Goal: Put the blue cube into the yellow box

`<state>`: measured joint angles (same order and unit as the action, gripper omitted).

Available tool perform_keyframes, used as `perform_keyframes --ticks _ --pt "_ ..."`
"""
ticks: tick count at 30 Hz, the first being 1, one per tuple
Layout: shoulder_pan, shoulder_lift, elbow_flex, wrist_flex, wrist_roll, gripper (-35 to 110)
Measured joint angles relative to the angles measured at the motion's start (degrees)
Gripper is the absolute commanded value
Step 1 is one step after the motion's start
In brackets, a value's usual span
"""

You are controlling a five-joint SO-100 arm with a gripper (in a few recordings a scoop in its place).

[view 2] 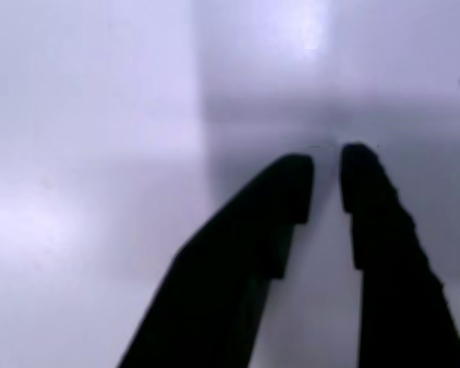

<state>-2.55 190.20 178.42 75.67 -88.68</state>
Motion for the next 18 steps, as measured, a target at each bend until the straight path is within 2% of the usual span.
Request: perform_keyframes --ticks 18 --pt "2.2 0.1 0.3 1.2 -3.3 0"
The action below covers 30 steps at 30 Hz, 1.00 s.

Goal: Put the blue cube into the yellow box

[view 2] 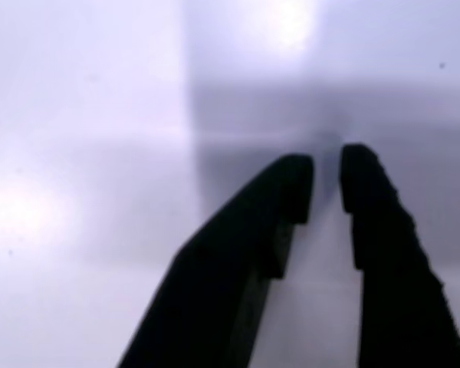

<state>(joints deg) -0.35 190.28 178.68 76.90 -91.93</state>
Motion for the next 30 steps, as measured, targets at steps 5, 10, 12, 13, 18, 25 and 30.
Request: perform_keyframes --ticks 5,10,12,13,18,25,30 --pt "-0.2 0.0 0.0 0.0 0.0 0" --pt "-0.4 0.0 0.0 0.0 0.4 0" --pt "-0.4 0.0 0.0 0.0 1.4 0" --pt "-0.4 0.0 0.0 0.0 1.6 0" --pt "-0.4 0.0 0.0 0.0 1.8 0" --pt "-0.4 0.0 0.0 0.0 1.8 0" --pt "-0.4 0.0 0.0 0.0 1.8 0"
